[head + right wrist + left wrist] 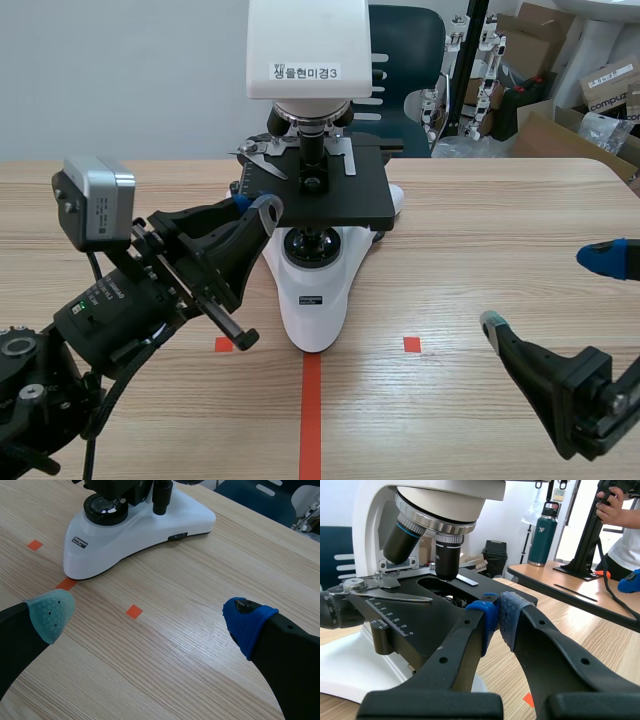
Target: Point at the objective lens
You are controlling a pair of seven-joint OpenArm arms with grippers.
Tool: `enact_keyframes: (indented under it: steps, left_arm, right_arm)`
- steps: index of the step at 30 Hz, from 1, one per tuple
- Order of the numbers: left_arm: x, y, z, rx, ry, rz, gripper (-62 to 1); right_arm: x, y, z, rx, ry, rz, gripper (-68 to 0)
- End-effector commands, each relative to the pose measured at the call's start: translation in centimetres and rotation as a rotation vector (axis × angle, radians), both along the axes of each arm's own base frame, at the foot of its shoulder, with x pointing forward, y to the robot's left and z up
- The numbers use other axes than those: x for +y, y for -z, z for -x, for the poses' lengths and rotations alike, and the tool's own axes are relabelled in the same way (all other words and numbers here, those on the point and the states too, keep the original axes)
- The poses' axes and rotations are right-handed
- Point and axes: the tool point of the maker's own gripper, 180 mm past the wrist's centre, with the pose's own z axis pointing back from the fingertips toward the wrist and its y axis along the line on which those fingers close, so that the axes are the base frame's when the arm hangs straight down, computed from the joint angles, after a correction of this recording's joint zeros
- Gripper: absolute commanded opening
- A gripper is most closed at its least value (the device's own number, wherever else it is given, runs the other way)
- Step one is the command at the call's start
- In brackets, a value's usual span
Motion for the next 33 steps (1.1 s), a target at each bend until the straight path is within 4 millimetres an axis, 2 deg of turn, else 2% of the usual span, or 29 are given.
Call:
enact_keyframes:
  steps: [1,14,24,33]
  left_arm:
    - [0.0,-0.8,0.1,-0.023,0.000,0.017,-56.9]
    - [-0.2,-0.6,0.1,-0.027,0.003,-0.001,-56.9]
    - [1.0,-0.2,-1.1,-0.076,-0.119,-0.089,-56.9]
    - [1.3,-0.1,-1.3,-0.101,-0.126,-0.133,-56.9]
  right_arm:
    - [0.1,-1.0,-0.5,-0.037,-0.003,-0.011,-1.0]
    - [0.1,-1.0,-0.5,-0.037,-0.003,-0.011,-1.0]
    - [0.1,-1.0,-0.5,-0.037,-0.003,-0.011,-1.0]
    - [0.1,-1.0,-0.5,-0.037,-0.003,-0.011,-1.0]
